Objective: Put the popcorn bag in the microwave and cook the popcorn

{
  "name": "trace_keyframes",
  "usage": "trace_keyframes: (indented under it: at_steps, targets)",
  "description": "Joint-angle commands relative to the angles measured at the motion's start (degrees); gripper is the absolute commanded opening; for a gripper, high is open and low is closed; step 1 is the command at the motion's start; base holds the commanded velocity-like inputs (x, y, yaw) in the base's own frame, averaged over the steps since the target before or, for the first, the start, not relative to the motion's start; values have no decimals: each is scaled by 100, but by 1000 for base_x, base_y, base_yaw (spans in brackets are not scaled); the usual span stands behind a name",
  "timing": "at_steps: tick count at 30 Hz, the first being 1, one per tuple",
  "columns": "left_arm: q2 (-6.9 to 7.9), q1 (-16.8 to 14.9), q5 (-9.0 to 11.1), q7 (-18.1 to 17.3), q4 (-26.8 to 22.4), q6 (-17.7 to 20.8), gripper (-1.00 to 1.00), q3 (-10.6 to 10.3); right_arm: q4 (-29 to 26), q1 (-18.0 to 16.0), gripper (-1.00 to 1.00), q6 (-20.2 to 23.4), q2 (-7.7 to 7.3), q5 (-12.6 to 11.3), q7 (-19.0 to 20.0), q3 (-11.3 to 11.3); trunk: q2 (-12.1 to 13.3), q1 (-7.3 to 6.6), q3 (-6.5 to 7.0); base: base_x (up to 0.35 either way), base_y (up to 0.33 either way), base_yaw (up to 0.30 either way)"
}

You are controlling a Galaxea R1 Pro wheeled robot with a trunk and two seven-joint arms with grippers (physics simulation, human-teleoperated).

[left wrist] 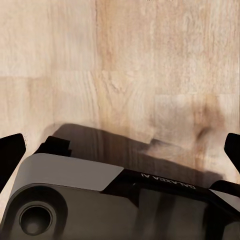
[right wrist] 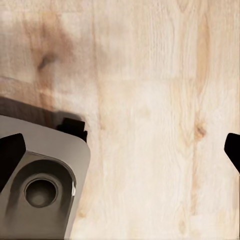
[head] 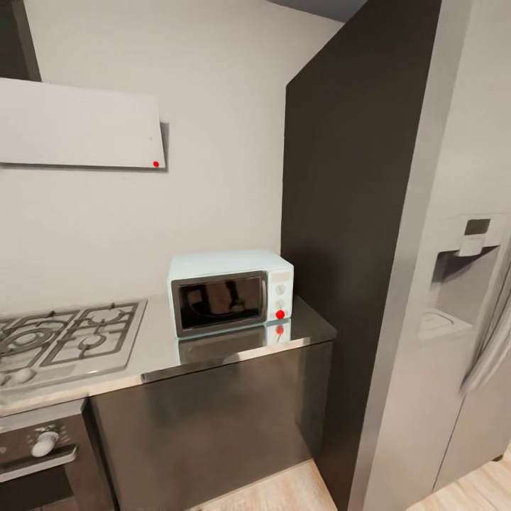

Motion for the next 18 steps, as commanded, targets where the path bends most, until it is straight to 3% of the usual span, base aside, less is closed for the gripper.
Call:
trace_keyframes:
  at_steps: [1, 12, 18]
  targets:
    - [-3, -6, 52, -8, 10, -20, 100, -49, 16, -8, 100, -18, -3, 66, -4, -48, -4, 0, -7, 0, 0, 286]
    - [-3, -6, 52, -8, 10, -20, 100, -51, 16, -8, 100, -11, -4, 127, 5, -43, -4, 0, -25, 0, 0, 292]
    - [-3, -6, 52, -8, 10, -20, 100, -51, 16, -8, 100, -8, -4, 127, 9, -33, -4, 0, -70, 0, 0, 189]
